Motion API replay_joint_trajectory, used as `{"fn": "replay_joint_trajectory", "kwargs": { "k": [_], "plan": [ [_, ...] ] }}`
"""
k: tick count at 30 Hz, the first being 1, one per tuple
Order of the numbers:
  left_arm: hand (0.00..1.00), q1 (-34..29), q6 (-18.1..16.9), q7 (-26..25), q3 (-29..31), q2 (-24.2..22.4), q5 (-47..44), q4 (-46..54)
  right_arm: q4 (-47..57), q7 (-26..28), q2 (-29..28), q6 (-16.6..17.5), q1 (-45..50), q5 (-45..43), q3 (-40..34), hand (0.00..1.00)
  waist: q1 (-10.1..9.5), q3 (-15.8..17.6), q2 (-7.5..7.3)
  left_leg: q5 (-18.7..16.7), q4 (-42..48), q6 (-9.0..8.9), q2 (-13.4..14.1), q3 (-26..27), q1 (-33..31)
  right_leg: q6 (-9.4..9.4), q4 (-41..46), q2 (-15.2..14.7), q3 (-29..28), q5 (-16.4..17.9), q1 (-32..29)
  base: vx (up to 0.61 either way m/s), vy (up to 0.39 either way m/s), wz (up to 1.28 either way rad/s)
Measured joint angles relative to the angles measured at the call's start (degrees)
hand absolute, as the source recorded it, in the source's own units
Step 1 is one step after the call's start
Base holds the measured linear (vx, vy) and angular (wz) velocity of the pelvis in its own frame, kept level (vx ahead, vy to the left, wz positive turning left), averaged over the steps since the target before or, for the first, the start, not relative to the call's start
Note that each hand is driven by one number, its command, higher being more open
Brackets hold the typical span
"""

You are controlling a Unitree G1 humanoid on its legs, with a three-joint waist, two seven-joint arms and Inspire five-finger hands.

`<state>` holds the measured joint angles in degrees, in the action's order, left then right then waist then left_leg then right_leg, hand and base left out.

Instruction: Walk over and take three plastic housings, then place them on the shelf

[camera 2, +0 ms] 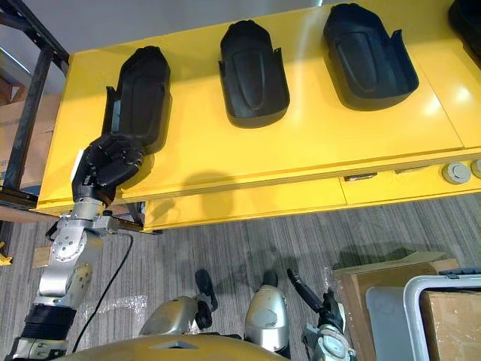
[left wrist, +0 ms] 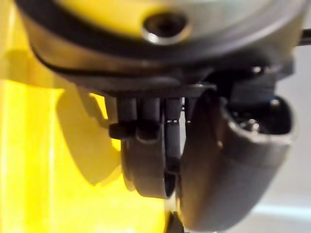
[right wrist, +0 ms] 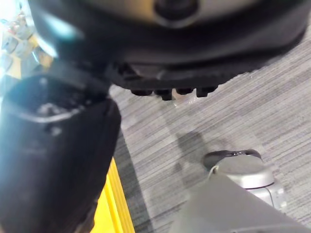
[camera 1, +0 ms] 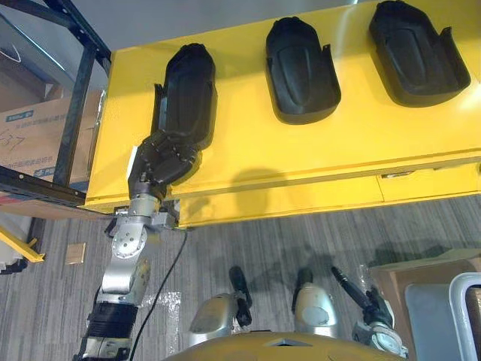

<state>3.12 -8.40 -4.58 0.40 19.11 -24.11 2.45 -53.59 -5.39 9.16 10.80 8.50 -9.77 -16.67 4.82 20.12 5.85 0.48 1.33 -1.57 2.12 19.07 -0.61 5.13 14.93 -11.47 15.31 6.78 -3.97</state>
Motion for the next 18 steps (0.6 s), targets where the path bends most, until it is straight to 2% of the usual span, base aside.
{"fn": "replay_joint_trajectory", "kwargs": {
  "k": [8,18],
  "plan": [
    [0.0,3.75,0.02,-0.2,1.0,1.8,0.0,-2.43,0.66,-0.01,-0.15,-0.24,-0.45,-0.15,0.48,1.0,-0.08,0.77,-0.88,-1.06,2.12,-0.24,0.61,0.2,-1.21,-0.18,-0.04,0.46,-0.39,-0.11,-0.55,0.0,-0.006,-0.02],
    [0.0,4.31,0.0,0.29,1.83,1.8,-0.02,-2.41,1.22,0.03,-0.51,-0.31,-0.41,-0.16,0.48,1.0,-0.15,1.76,-0.98,-2.03,3.56,-0.06,0.62,0.77,-1.3,-0.18,0.01,0.51,-1.12,-0.18,-0.44,0.0,-0.001,-0.03]
  ]
}}
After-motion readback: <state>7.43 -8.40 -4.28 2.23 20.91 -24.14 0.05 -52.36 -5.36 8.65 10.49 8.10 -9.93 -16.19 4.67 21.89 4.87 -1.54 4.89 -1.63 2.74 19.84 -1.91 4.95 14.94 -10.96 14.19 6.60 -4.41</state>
